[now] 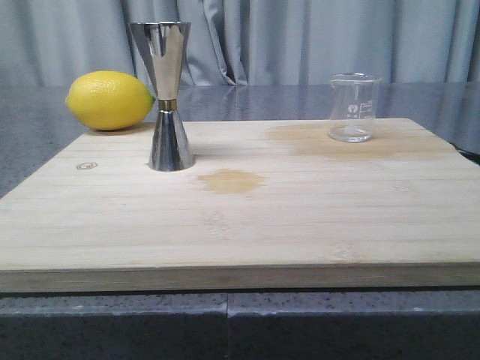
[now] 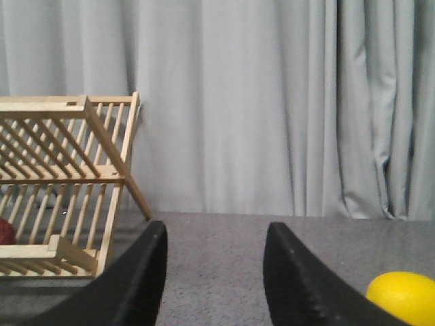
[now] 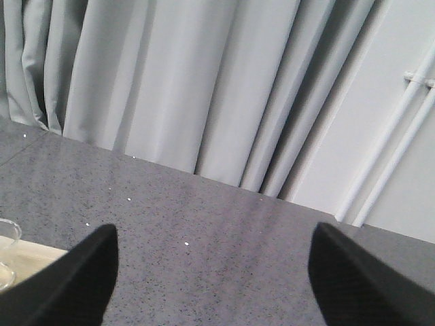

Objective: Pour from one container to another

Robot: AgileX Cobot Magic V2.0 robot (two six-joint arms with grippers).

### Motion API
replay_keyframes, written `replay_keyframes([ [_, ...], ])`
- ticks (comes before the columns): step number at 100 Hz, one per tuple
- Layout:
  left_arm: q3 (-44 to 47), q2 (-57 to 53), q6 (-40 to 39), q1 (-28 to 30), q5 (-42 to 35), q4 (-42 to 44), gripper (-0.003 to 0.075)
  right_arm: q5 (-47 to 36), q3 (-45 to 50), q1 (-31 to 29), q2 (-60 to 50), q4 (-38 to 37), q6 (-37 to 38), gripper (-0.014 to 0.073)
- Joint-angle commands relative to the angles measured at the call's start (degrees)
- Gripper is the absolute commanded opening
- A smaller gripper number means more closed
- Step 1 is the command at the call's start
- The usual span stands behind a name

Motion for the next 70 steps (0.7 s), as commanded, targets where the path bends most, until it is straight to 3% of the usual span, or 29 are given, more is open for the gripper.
replay_keyframes([
  [1, 1.11, -0.20, -0.77, -0.51, -4.65, 1.44, 0.0267, -3.46, 0.79, -0.15, -2.60, -1.73, 1.89, 0.0520],
  [17, 4.27, -0.30, -0.77, -0.54, -4.53, -0.82, 0.0260, -0.17, 3.91, -0.15, -5.71, -1.12, 2.97, 0.0520],
  [32, 7.59, -0.30, -0.77, -1.02, -3.51, -7.73, 0.0260, -1.31, 9.00, -0.15, -7.25, 2.81, 2.97, 0.0520],
  [43, 10.07, -0.30, -0.77, -2.69, -0.77, -8.00, 0.0258, -2.77, 13.26, -0.15, -8.08, 3.89, 2.97, 0.0483],
  [52, 12.27, -0.30, -0.77, -4.62, 1.78, -8.00, 0.0216, -3.77, 16.21, -0.15, -8.32, 4.26, 2.97, 0.0378],
  [70, 13.37, -0.30, -0.64, -6.69, 1.95, -10.55, 0.0084, -6.58, 17.93, -0.15, -8.32, 5.24, 2.97, 0.0085],
])
